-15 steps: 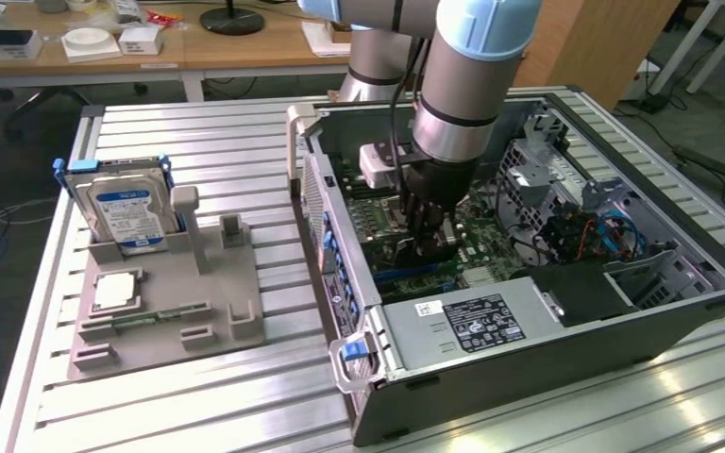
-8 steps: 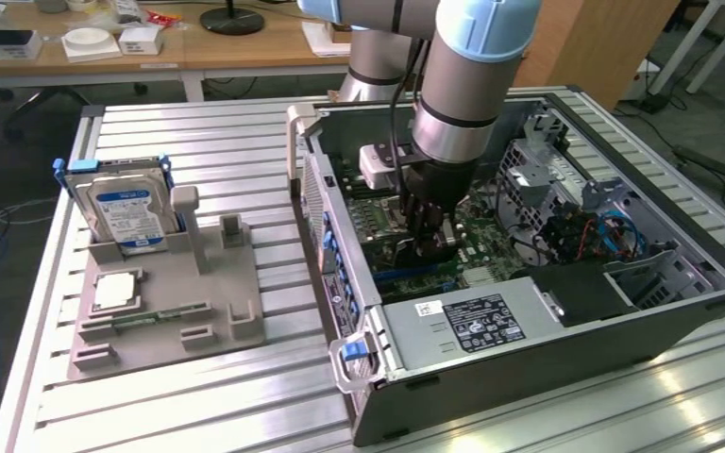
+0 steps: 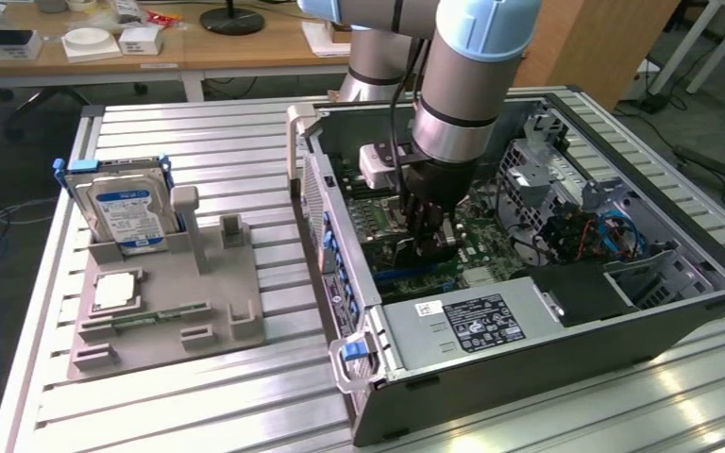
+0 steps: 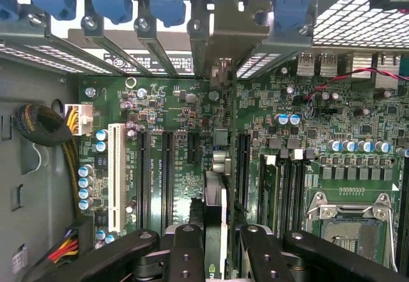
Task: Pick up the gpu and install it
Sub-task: 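Insert the gpu into the slot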
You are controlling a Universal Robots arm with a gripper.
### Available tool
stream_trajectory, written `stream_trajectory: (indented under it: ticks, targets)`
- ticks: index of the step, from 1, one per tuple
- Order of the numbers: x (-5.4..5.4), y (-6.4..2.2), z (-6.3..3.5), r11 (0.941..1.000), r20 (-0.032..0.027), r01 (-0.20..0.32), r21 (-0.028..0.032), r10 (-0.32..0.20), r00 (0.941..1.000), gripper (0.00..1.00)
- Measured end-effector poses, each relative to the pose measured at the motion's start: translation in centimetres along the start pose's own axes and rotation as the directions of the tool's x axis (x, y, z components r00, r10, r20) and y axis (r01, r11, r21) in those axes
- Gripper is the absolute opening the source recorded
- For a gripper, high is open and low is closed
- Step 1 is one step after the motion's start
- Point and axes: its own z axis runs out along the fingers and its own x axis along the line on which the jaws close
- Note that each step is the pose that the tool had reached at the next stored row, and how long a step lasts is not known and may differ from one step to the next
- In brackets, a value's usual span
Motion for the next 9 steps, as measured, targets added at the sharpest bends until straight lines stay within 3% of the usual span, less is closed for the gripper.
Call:
stream_trajectory:
  ticks: [9]
  targets:
    - [0.08, 0.00, 0.00, 1.0000, 0.0000, -0.003, 0.0000, 0.003, 1.0000, 0.27]
